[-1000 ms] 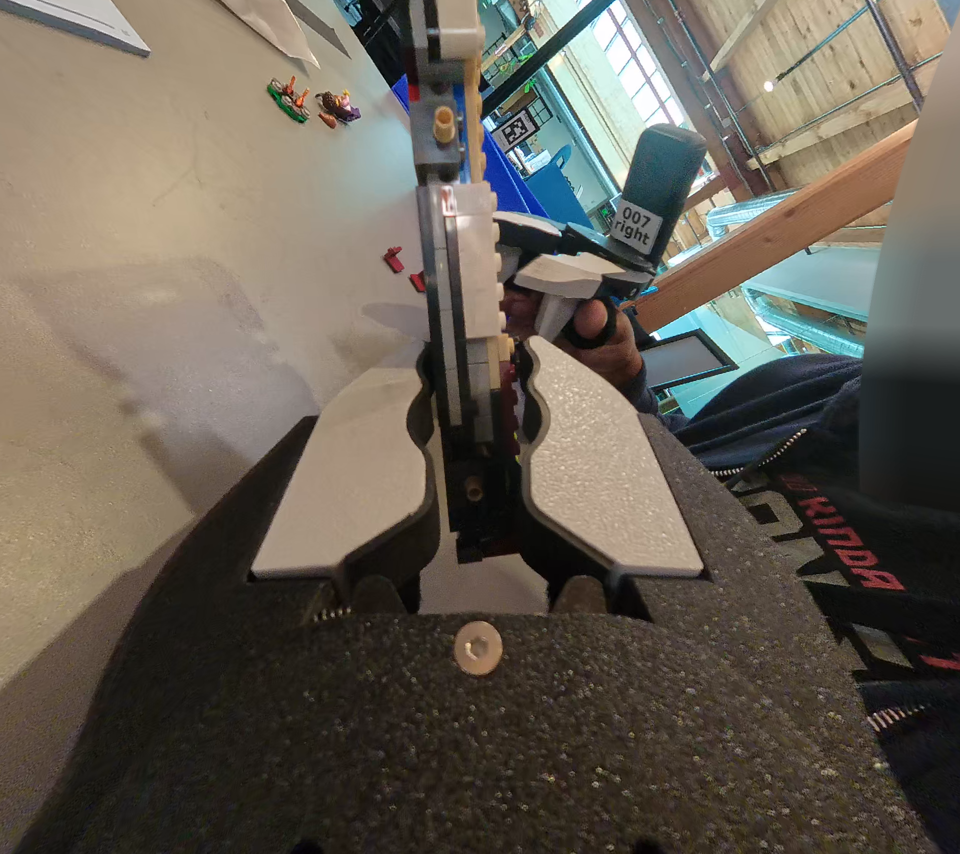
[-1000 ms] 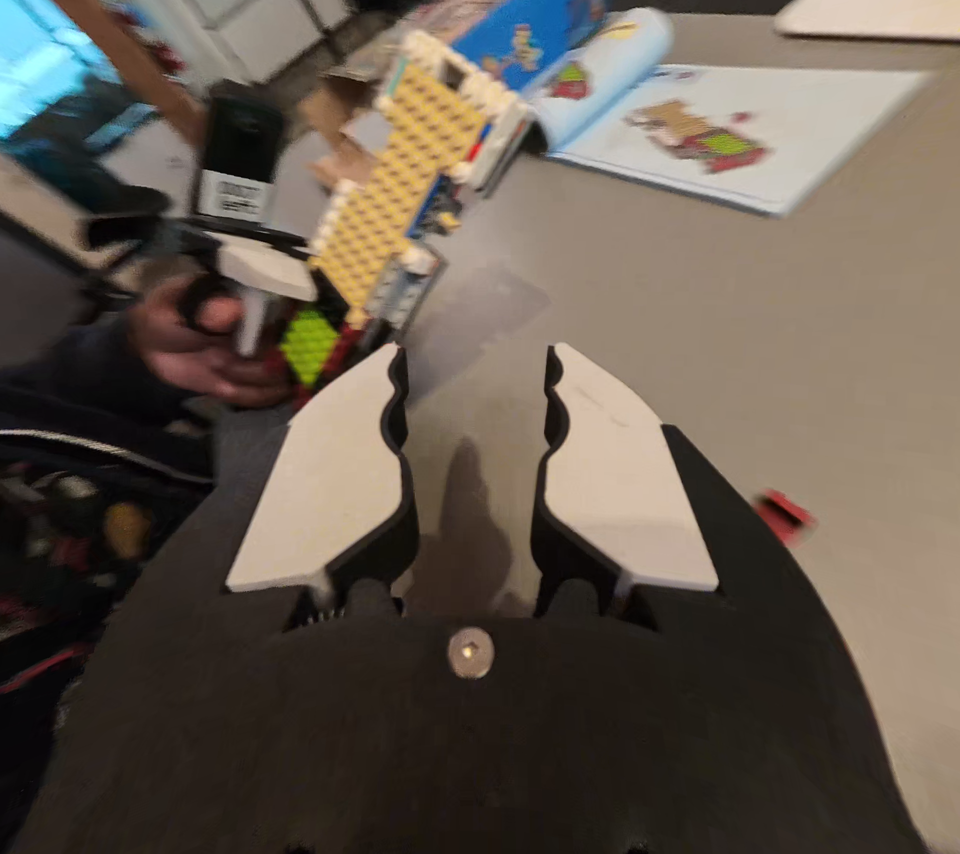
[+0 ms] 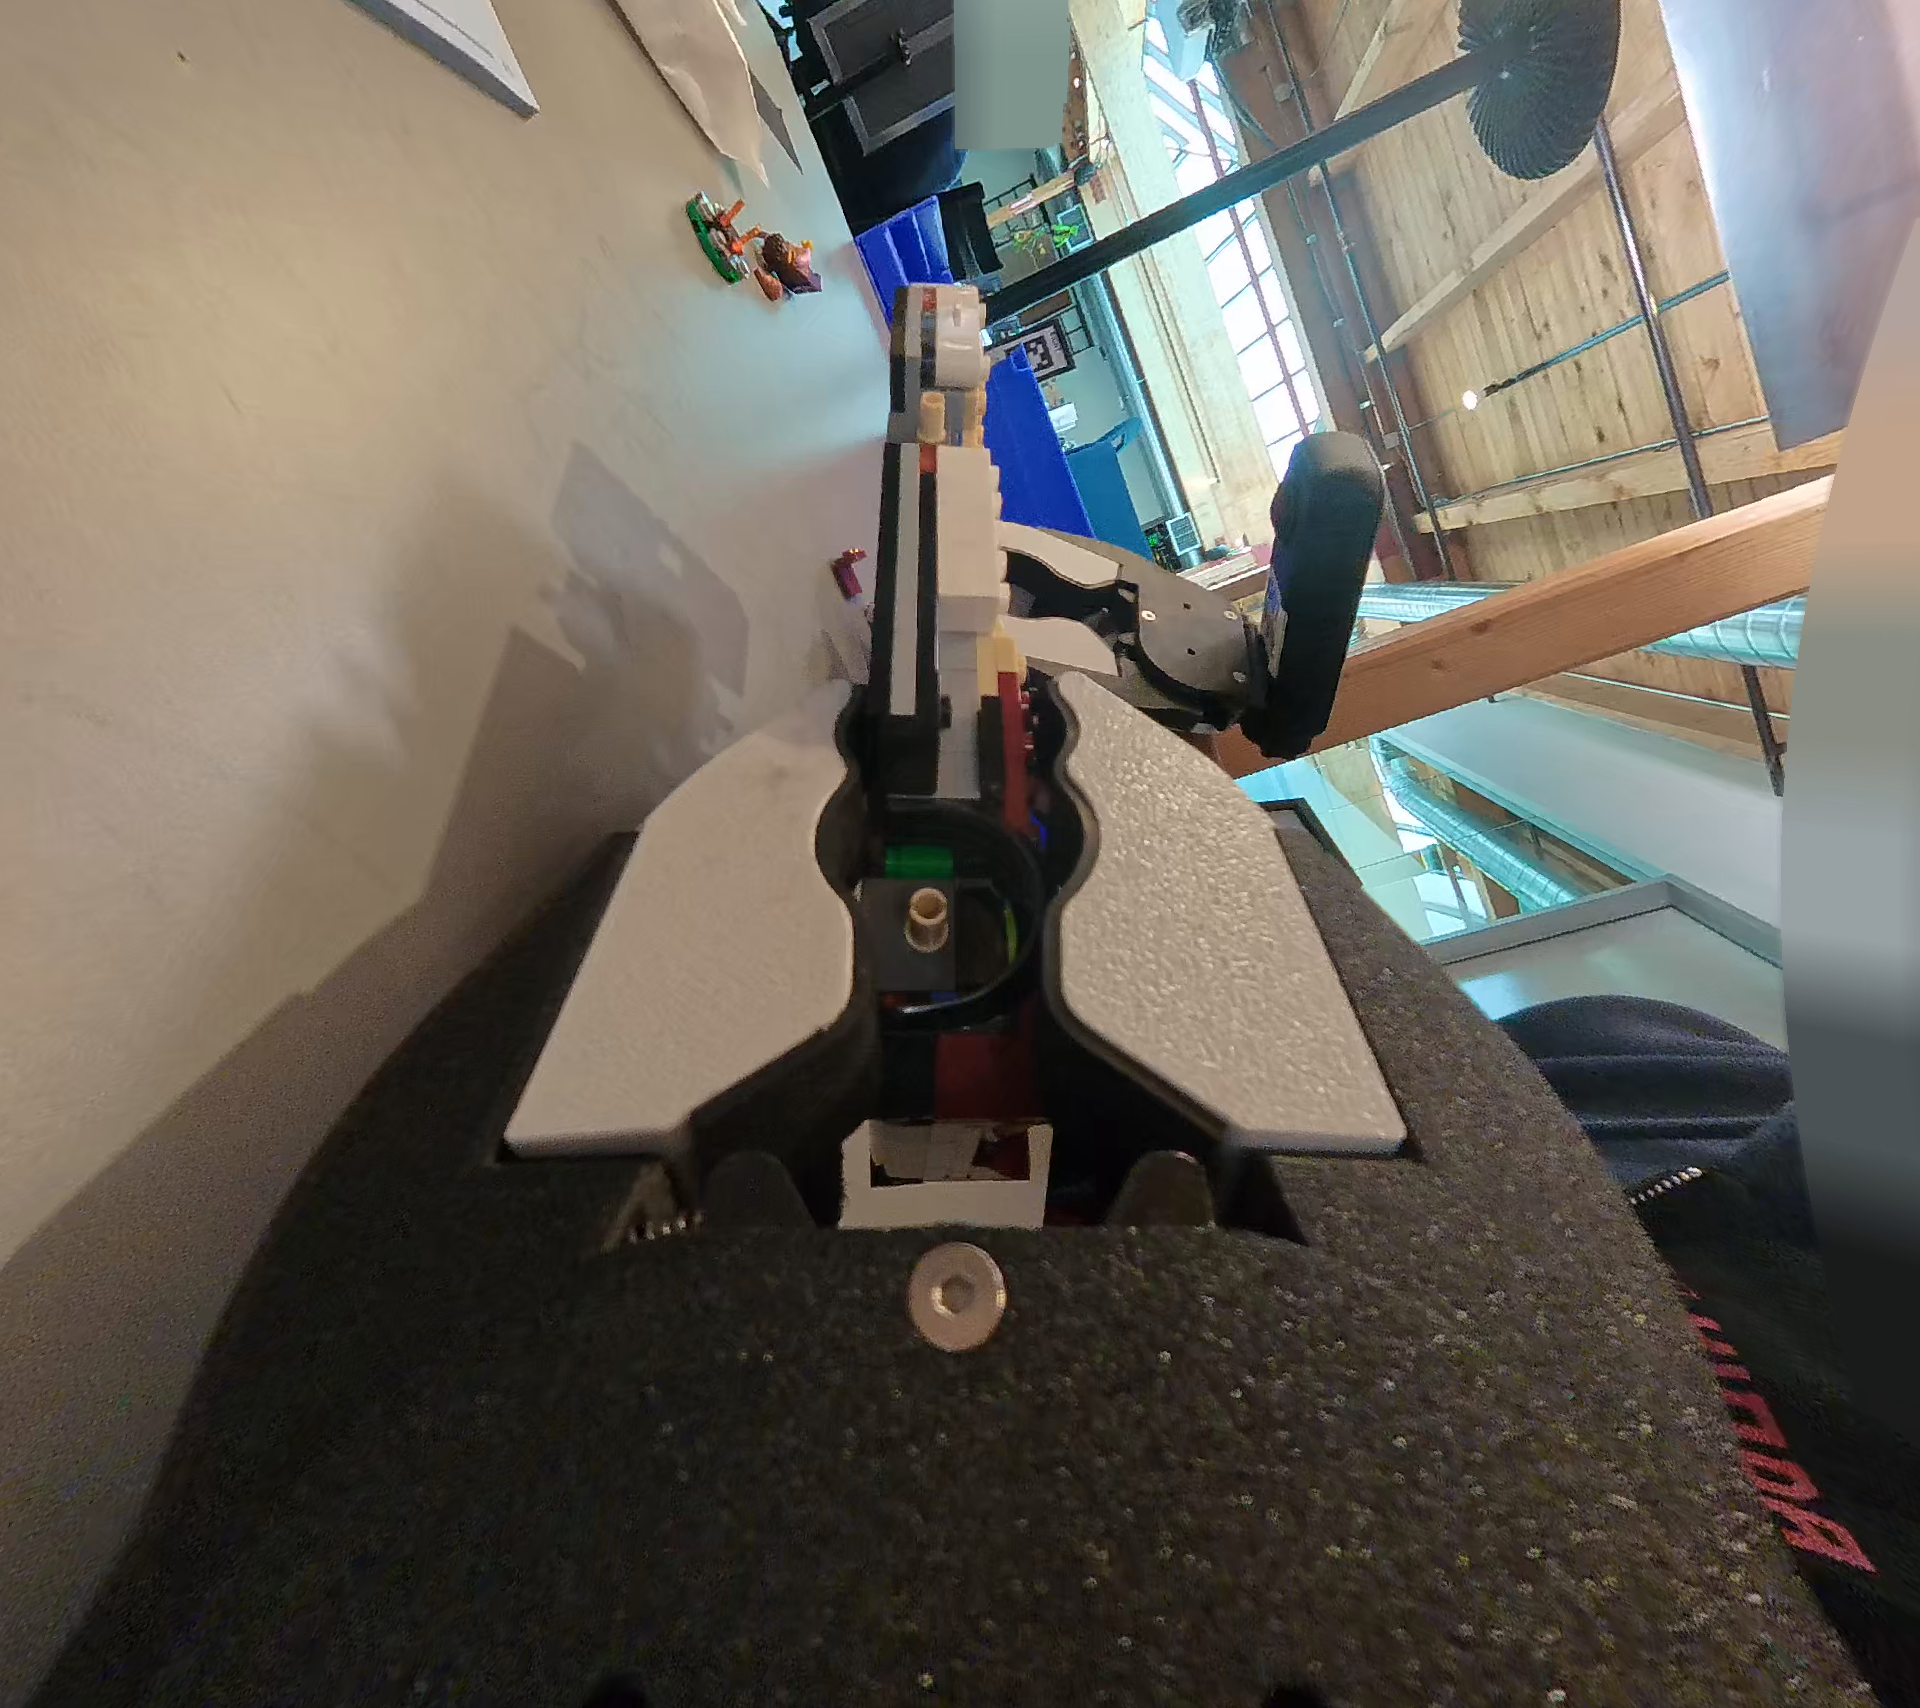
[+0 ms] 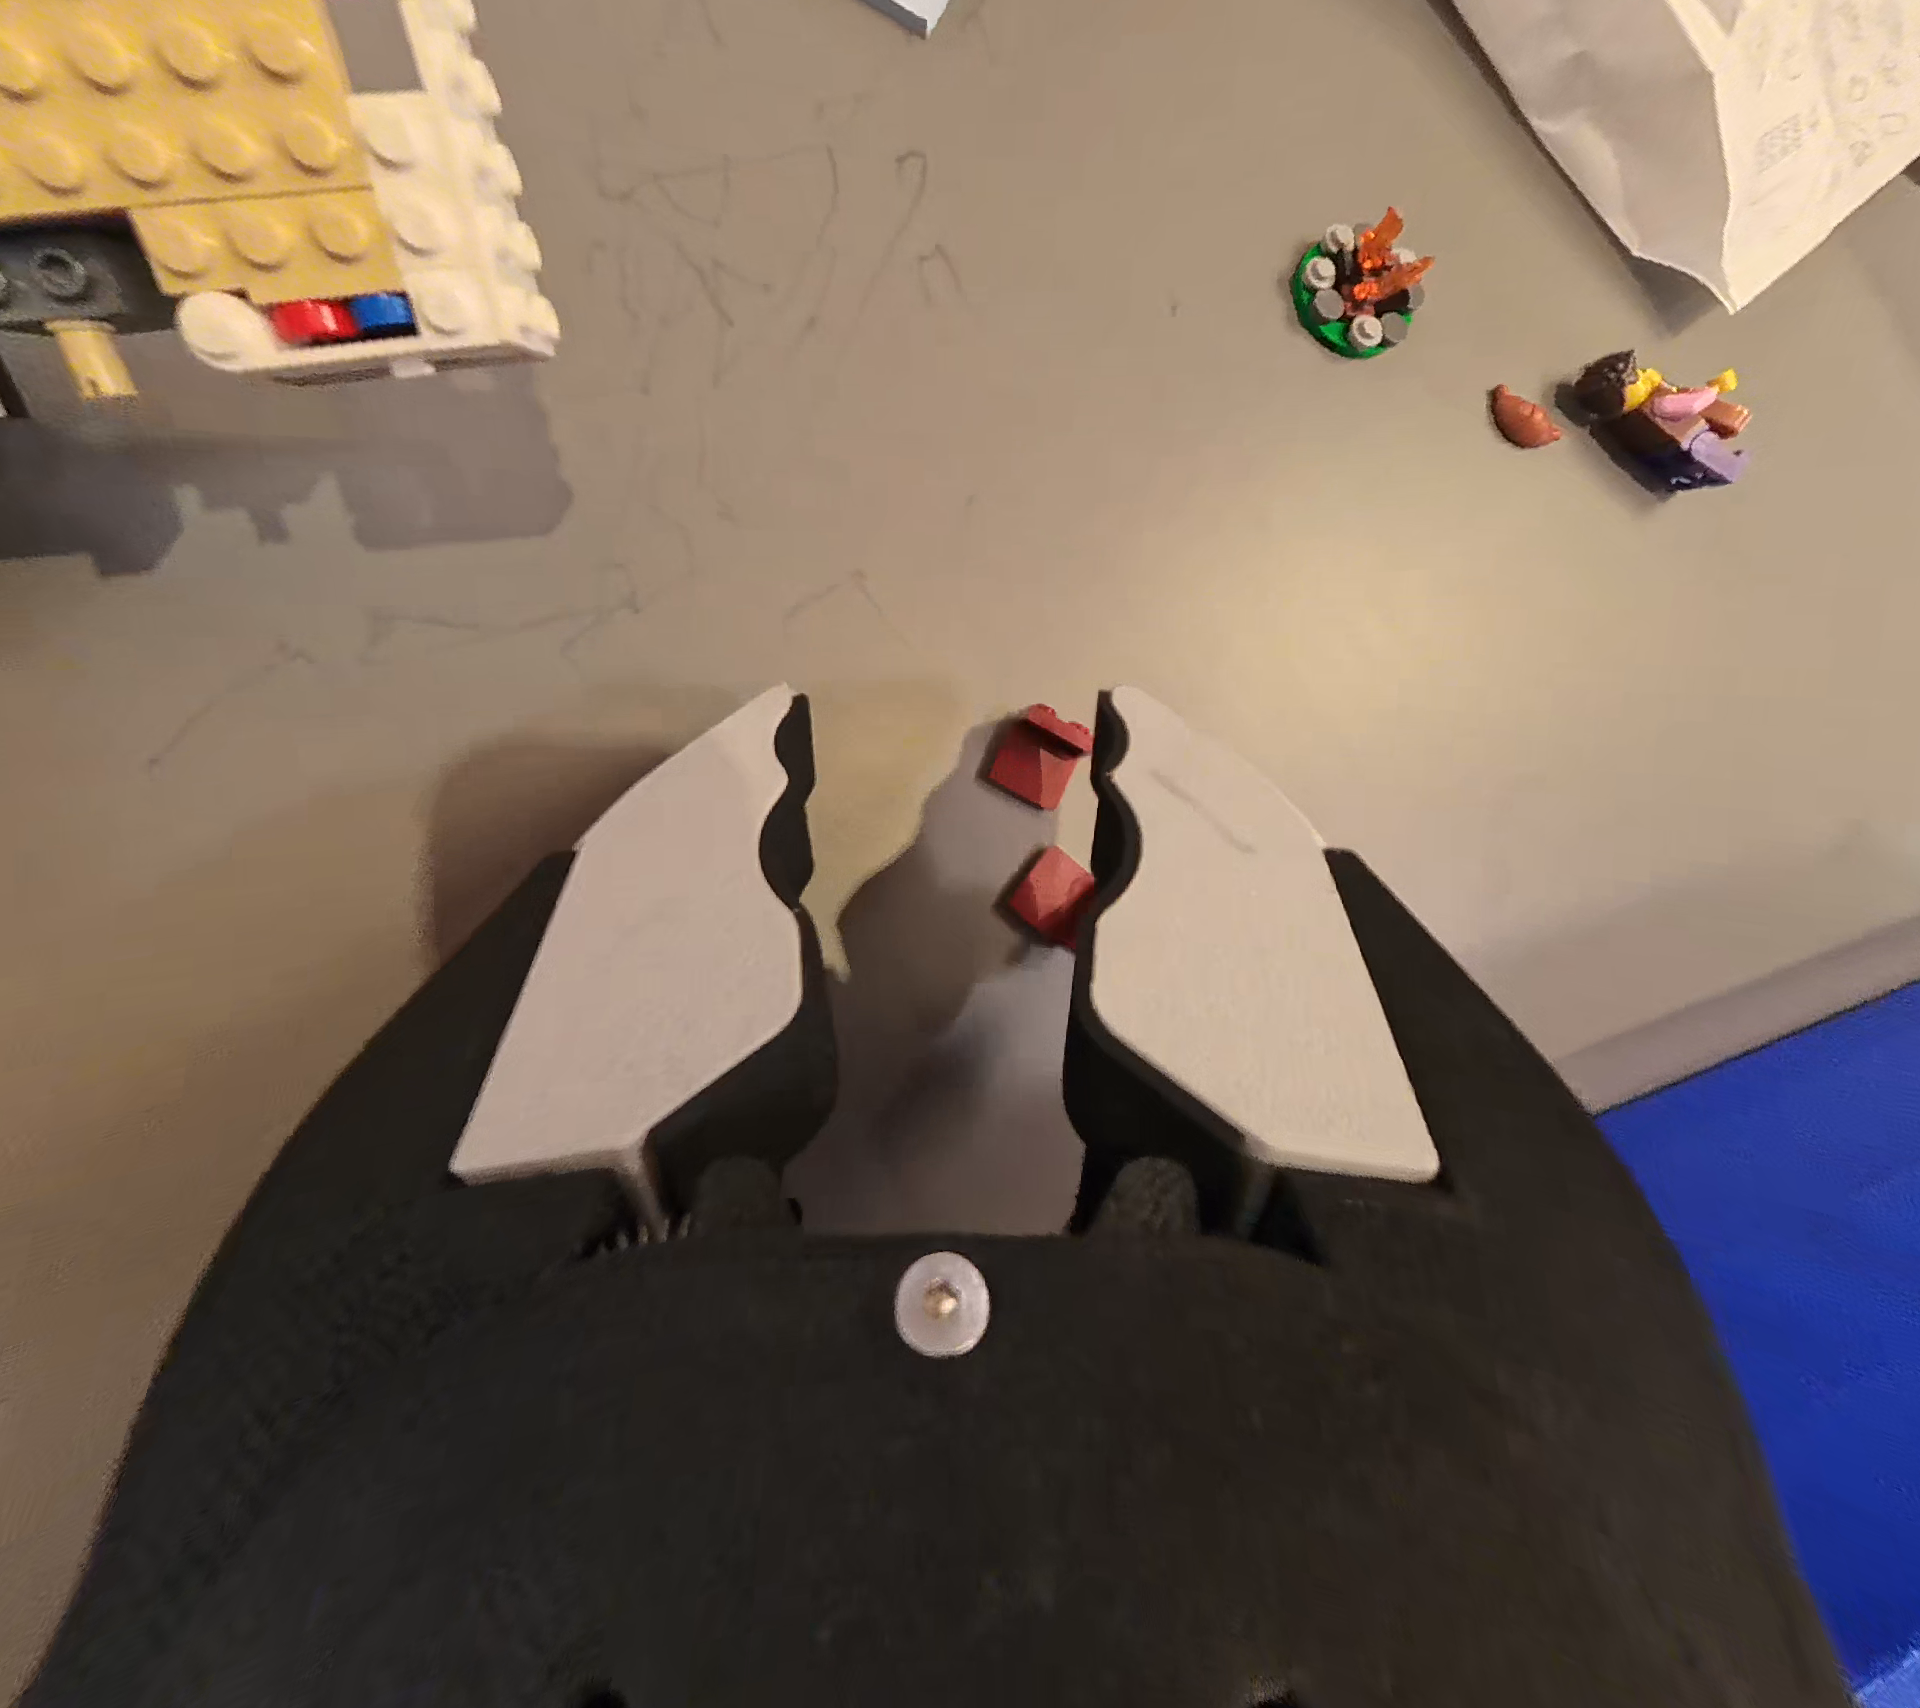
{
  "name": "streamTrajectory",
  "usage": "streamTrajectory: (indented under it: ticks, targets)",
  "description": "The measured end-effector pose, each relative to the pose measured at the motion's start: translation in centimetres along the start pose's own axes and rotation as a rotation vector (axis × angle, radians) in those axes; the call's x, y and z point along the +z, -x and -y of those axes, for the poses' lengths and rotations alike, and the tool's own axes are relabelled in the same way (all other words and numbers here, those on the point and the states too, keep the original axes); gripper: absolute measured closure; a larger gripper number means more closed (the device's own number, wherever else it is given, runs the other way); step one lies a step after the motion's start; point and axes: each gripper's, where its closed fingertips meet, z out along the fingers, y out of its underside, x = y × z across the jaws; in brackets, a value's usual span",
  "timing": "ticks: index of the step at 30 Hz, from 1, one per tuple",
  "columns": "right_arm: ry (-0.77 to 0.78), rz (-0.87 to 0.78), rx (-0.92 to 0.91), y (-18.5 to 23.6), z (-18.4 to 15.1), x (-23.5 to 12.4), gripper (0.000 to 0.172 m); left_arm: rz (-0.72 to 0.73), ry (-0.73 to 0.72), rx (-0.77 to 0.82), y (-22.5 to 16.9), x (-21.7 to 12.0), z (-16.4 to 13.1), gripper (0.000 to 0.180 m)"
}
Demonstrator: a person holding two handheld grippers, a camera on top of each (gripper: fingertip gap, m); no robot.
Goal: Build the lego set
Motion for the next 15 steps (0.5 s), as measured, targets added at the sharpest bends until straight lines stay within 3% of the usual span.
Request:
streamTrajectory:
  ticks: [9, 15]
  targets:
    - [0.05, -0.04, 0.119, -1.0, -1.5, 0.5, 0.126, 0.019, 0.055, 0.072, -0.4, 2.3, 5.5, 0.15]
    - [0.084, -0.057, 0.194, -1.5, -1.5, 1.7, 0.121, -0.089, 0.109, 0.07, -0.6, 5.3, 7.3, 0.15]
